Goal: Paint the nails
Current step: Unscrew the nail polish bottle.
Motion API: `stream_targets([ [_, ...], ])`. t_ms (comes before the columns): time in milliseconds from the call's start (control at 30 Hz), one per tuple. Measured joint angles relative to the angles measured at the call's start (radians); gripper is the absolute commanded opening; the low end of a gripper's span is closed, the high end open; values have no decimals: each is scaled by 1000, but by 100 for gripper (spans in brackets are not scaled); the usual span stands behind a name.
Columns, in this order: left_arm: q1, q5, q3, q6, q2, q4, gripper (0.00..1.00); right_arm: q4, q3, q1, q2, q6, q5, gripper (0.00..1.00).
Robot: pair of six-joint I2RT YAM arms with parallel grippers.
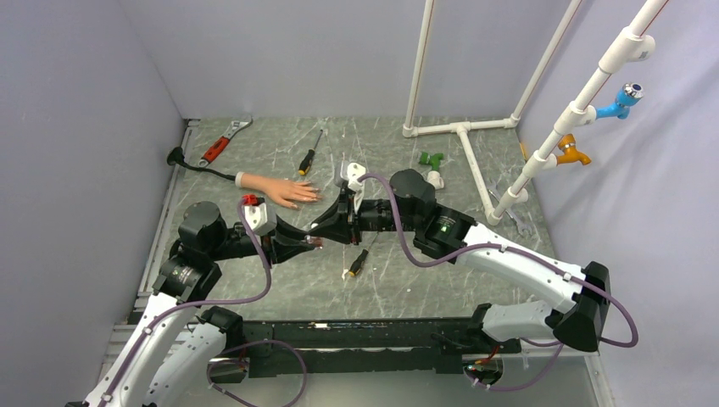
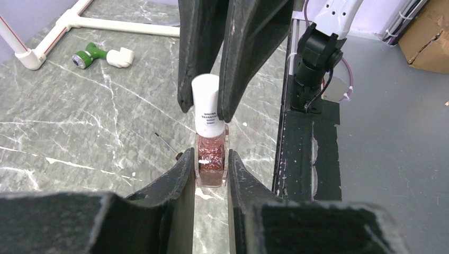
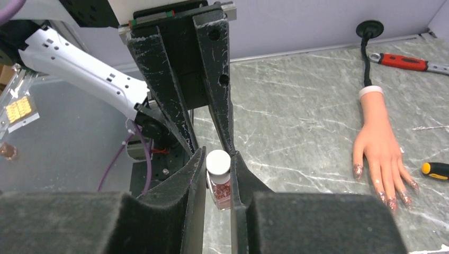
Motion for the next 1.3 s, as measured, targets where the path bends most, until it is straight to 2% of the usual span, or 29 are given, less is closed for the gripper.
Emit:
stream_targets([
  [1300, 0, -52, 0, 3, 53, -22, 0, -23, 65, -15, -8, 18, 58, 0],
])
